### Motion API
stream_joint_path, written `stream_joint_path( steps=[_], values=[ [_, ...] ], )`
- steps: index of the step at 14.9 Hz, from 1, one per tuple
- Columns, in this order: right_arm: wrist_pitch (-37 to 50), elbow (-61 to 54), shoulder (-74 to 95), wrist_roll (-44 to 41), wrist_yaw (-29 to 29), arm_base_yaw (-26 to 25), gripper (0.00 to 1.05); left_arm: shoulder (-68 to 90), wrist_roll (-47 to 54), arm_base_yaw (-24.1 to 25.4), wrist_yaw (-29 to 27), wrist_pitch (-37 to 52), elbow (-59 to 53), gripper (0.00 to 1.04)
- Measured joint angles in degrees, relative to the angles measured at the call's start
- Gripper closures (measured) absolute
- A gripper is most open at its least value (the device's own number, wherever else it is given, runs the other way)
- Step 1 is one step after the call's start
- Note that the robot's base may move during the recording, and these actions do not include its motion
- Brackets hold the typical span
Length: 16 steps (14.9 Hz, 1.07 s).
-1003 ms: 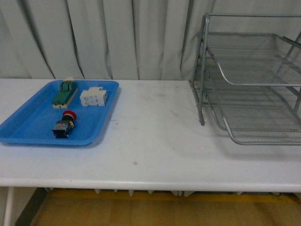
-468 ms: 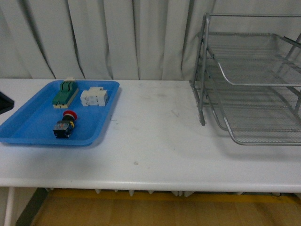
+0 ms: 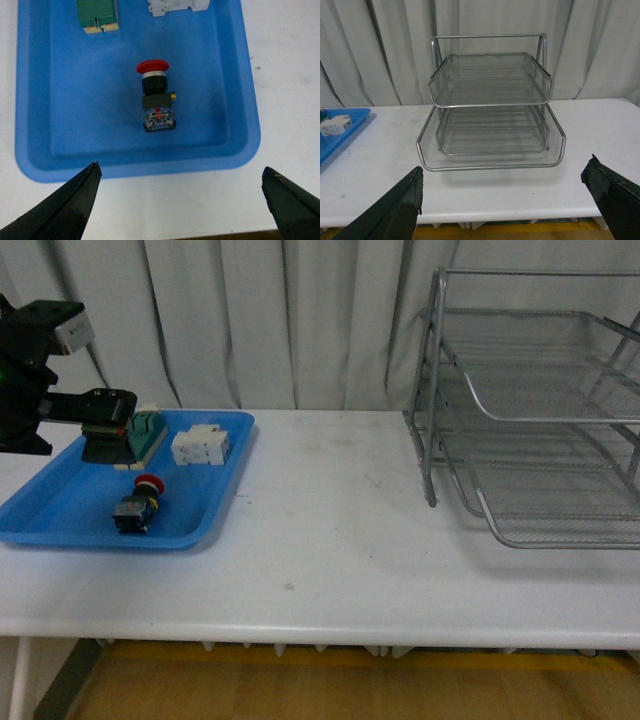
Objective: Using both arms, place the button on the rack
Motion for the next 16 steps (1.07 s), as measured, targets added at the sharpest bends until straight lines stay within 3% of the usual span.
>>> stream_joint_path(
  steps=[8, 15, 16],
  values=[
    [0.00, 0.00, 0.00, 0.00, 0.00, 0.00, 0.06, 24.52, 0.09, 1.70, 0.50, -6.21, 23.52, 0.07],
    [0.00, 0.00, 0.00, 0.00, -0.02, 0.00, 0.06, 31.87, -0.66, 2.19, 0.57, -4.68, 27.67, 0.07],
    [0.00, 0.00, 0.00, 0.00, -0.02, 0.00, 0.06, 32.00, -1.18, 2.19, 0.79, -4.46, 27.67, 0.16]
  ],
)
